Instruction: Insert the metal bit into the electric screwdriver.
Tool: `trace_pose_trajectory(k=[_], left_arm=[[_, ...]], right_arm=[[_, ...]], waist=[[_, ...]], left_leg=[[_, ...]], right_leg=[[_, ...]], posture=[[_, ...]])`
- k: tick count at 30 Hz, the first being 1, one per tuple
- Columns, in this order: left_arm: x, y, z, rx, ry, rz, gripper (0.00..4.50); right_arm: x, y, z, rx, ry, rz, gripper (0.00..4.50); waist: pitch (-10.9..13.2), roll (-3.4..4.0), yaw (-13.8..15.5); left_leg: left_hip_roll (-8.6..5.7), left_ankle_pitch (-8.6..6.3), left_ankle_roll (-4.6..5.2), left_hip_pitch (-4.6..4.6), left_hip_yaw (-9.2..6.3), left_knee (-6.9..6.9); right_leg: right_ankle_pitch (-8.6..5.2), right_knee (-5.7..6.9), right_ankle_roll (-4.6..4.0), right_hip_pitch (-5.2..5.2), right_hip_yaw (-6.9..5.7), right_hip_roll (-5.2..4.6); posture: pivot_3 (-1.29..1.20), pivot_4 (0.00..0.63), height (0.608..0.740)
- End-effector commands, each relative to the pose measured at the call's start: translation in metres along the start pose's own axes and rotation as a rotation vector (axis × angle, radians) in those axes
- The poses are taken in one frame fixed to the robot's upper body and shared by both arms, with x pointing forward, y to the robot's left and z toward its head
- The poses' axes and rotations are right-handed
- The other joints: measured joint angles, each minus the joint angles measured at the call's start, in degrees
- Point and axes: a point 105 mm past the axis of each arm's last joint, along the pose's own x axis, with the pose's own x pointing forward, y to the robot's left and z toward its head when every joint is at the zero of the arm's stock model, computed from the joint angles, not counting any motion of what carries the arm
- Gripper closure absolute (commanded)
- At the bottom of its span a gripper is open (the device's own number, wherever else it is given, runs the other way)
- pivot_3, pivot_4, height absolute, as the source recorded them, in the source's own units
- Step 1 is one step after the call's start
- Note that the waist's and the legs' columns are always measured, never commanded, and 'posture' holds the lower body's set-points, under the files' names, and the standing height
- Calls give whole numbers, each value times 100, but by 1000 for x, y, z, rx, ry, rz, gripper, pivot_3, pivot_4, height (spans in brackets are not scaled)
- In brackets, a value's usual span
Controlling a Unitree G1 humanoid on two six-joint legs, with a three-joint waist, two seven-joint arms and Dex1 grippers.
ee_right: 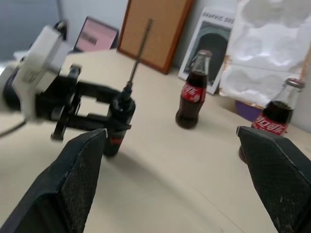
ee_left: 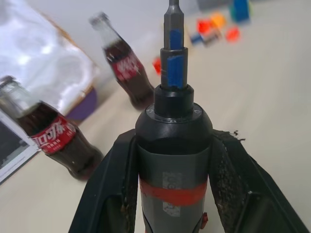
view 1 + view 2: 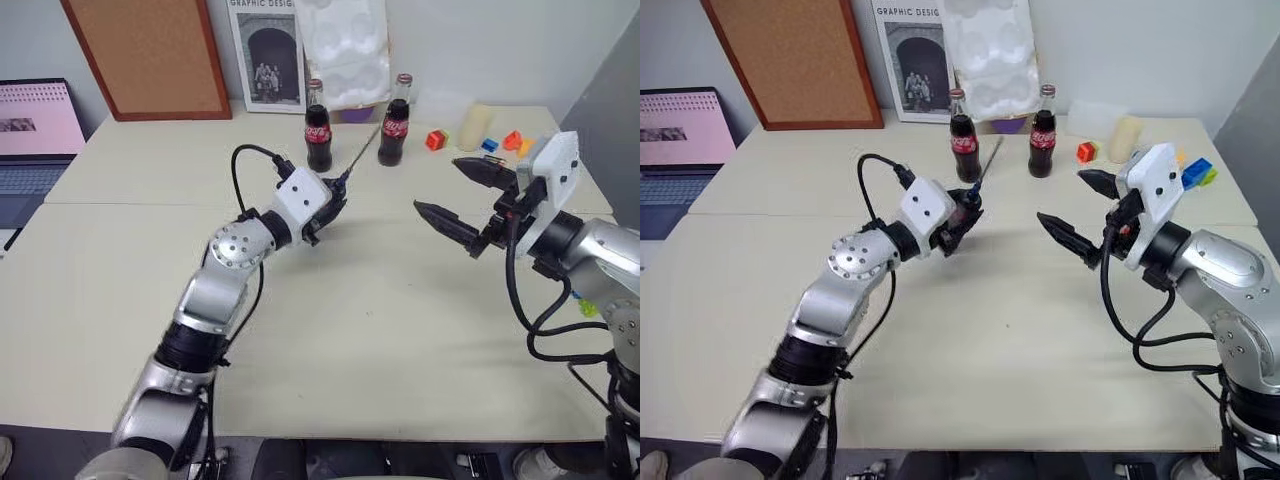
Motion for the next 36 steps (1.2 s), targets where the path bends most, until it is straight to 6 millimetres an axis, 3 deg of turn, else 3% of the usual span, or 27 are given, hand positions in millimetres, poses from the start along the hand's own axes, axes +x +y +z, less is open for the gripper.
trace_pose_trajectory(k=[1, 6, 10, 18, 20, 24, 31, 33, 35, 36], left_arm=[[2, 6, 5, 192, 25, -144, 2848], [12, -21, -25, 306, 129, -429, 2848], [14, -48, -46, 341, 201, -650, 2848], [17, -59, -67, 365, 296, -806, 2848], [16, -60, -69, 367, 307, -824, 2152], [18, -63, -68, 361, 296, -834, 1446], [20, -51, -43, 242, 199, -784, 90], [19, -45, -38, 207, 184, -758, 37], [16, -28, -29, 139, 156, -680, 37], [8, -4, -26, 72, 145, -569, 37]], right_arm=[[-9, 11, 12, -145, 19, 71, 0], [-16, 33, -3, -163, 174, 234, 0], [-12, 38, -14, -47, 236, 262, 0], [-16, 42, -31, 24, 337, 272, 0], [-16, 42, -33, 31, 345, 270, 0], [-17, 42, -33, 37, 348, 268, 0], [-25, 43, -38, 8, 395, 298, 0], [-28, 42, -39, -1, 402, 295, 0], [-30, 38, -41, -12, 407, 274, 0], [-33, 34, -42, -13, 401, 252, 0]], waist=[[0, -1, 11], [0, -1, 20], [-1, -1, -16], [-2, 0, -56], [-3, 1, -84], [-3, 0, -83], [-4, 0, -30], [-3, 0, -23], [-3, 0, -22], [-2, -1, -22]], left_leg=[[0, 0, 0, -1, 0, 0], [-1, 0, 0, 1, 3, -5], [0, -1, 1, 8, 5, -3], [0, -2, 5, 9, 12, 0], [0, -6, 10, 10, 12, 0], [1, -7, 13, 12, 7, 4], [0, -7, 12, 11, 7, 22], [1, -7, 13, 10, 7, 21], [1, -7, 13, 8, 7, 21], [1, -7, 13, 8, 6, 21]], right_leg=[[0, -3, 0, 0, -2, 0], [-1, -6, -1, 3, -2, -3], [-1, -1, -2, 7, 1, -2], [-1, 3, -2, 5, 11, 1], [-1, 4, -2, 4, 11, 1], [-1, 16, -2, 5, 8, 3], [0, 25, -1, 10, 8, 2], [0, 25, -1, 8, 8, 2], [0, 26, -1, 5, 7, 2], [0, 27, -1, 4, 7, 2]], posture=[[0, 150, 740], [0, 150, 740], [0, 150, 740], [0, 150, 740], [0, 150, 740], [0, 150, 740], [0, 150, 740], [0, 150, 740], [0, 150, 740], [0, 150, 740]])
